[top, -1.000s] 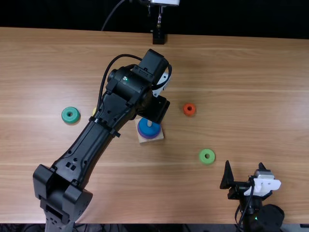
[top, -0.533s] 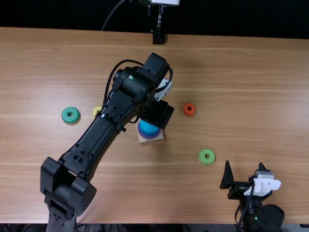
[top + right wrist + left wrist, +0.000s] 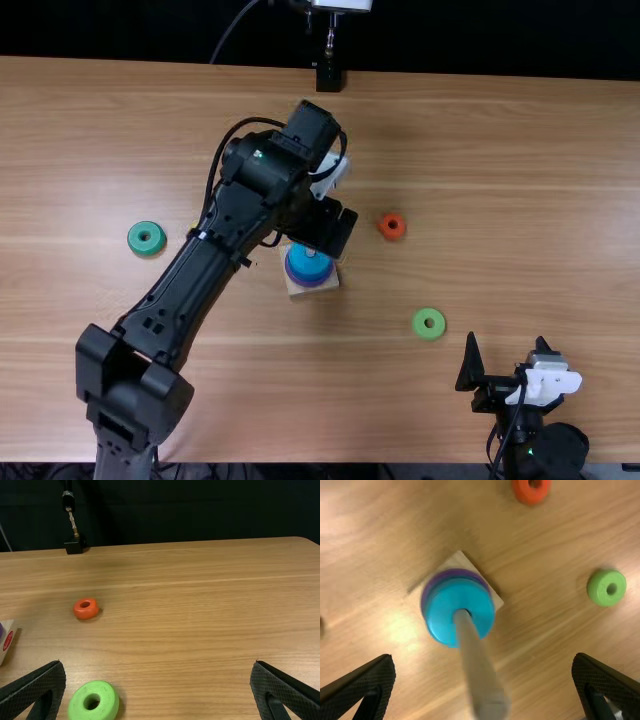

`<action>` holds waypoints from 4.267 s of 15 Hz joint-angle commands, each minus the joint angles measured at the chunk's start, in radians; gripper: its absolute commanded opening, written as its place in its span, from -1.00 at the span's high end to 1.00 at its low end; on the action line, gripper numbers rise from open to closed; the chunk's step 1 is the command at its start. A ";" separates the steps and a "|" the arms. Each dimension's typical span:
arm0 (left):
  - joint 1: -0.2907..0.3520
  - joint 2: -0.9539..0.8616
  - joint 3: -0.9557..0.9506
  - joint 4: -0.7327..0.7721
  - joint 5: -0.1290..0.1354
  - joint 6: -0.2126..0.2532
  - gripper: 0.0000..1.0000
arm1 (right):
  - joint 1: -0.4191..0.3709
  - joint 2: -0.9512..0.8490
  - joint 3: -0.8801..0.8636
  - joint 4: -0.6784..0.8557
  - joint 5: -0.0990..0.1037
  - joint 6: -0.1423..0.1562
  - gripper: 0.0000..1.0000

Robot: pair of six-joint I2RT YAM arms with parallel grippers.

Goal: Build the Hanoi tower: stack the rings onto the peg from bottom to top in this color order: purple, dark blue, light blue, dark green, light green, yellow, orange.

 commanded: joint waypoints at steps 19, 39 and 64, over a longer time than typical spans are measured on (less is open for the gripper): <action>0.487 -0.407 -0.410 0.112 -0.163 0.016 -1.00 | -0.012 -0.013 -0.070 -0.068 -0.010 -0.003 -1.00; 0.568 0.013 -0.407 0.252 -0.169 0.106 -1.00 | -0.012 -0.013 -0.070 -0.068 -0.010 -0.003 -1.00; 0.582 0.139 -0.414 0.320 -0.174 0.163 1.00 | -0.012 -0.013 -0.070 -0.068 -0.008 -0.003 -1.00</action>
